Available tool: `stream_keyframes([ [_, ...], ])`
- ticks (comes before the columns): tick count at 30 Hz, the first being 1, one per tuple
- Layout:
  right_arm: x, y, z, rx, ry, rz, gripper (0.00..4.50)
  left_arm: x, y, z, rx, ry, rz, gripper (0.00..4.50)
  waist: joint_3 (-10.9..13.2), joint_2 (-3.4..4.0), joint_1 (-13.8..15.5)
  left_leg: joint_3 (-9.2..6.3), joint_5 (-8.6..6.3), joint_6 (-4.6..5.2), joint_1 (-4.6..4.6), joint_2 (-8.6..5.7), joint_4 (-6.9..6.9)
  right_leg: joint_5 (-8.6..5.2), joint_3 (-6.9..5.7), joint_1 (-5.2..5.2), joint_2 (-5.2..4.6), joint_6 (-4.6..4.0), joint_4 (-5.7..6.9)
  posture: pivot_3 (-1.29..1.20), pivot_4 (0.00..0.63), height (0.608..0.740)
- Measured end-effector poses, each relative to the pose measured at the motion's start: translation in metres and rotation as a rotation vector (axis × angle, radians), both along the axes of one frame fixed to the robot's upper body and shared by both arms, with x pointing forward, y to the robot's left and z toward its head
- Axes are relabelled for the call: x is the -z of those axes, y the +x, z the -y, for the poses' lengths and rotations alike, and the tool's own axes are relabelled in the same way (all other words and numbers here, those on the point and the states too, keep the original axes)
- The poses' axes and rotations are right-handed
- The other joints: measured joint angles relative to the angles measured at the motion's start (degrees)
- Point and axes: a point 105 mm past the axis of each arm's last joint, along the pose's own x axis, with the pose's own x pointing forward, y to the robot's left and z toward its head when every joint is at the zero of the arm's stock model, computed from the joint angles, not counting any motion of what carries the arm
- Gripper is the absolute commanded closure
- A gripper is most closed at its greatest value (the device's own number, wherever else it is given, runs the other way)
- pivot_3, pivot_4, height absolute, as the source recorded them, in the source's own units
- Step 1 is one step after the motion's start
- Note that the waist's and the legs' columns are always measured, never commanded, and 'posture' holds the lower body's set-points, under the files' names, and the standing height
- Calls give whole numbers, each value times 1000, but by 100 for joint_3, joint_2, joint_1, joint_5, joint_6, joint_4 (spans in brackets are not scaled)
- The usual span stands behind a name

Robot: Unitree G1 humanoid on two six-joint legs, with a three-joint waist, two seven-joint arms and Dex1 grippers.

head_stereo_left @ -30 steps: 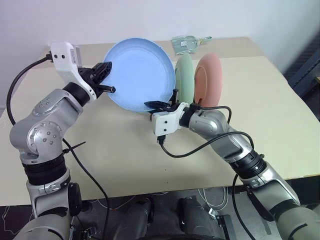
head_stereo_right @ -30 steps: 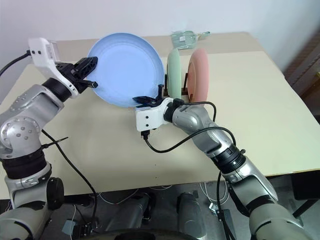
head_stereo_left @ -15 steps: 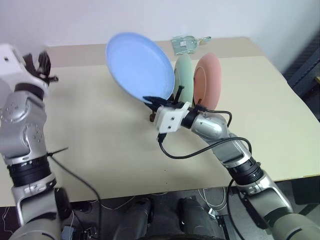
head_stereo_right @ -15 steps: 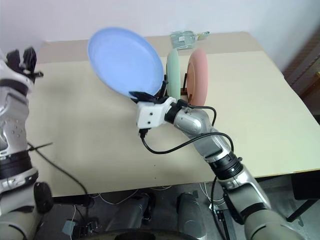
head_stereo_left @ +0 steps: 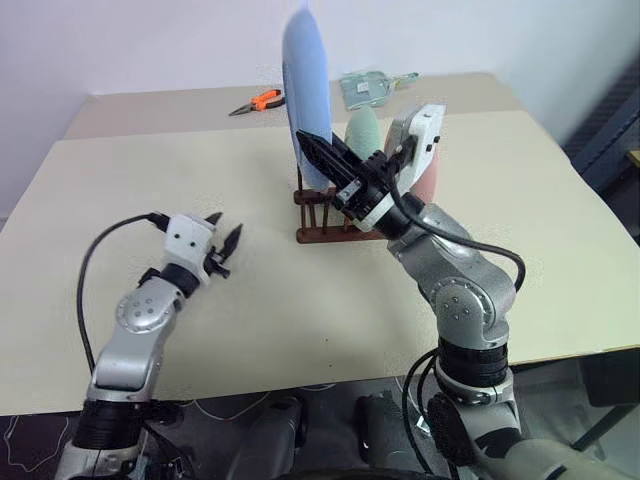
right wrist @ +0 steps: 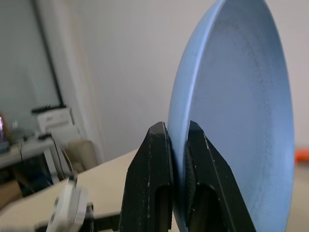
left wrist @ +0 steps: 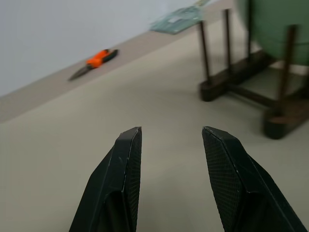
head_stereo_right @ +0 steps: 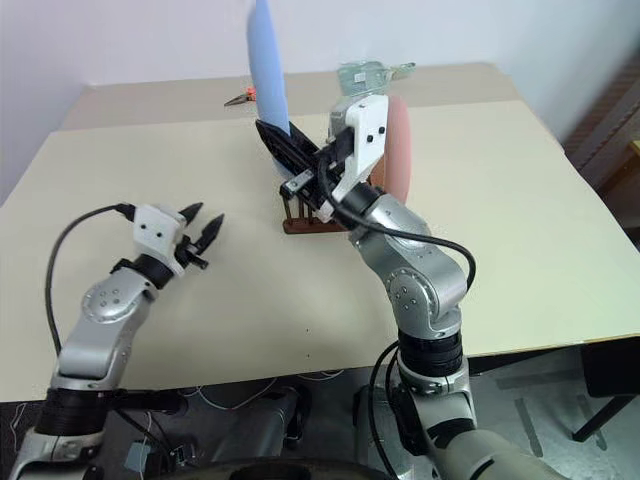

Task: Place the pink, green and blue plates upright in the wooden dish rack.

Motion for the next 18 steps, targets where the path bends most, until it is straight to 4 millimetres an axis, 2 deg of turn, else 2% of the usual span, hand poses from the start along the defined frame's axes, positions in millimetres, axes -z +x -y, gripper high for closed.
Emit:
stream_keyframes([
  [7,8,6,-3,39,-2,-91,4500,3,-2,3,28,5,-14,2513,0,1,9,1,0,0,0,1,3,1,-3,-17,8,0,-2,0,150,719],
  [18,29,36,-1,119,-15,-262,4500,1,-6,9,60,10,-7,2513,0,1,6,1,1,1,0,1,3,1,-2,-18,11,-1,-1,0,150,719],
])
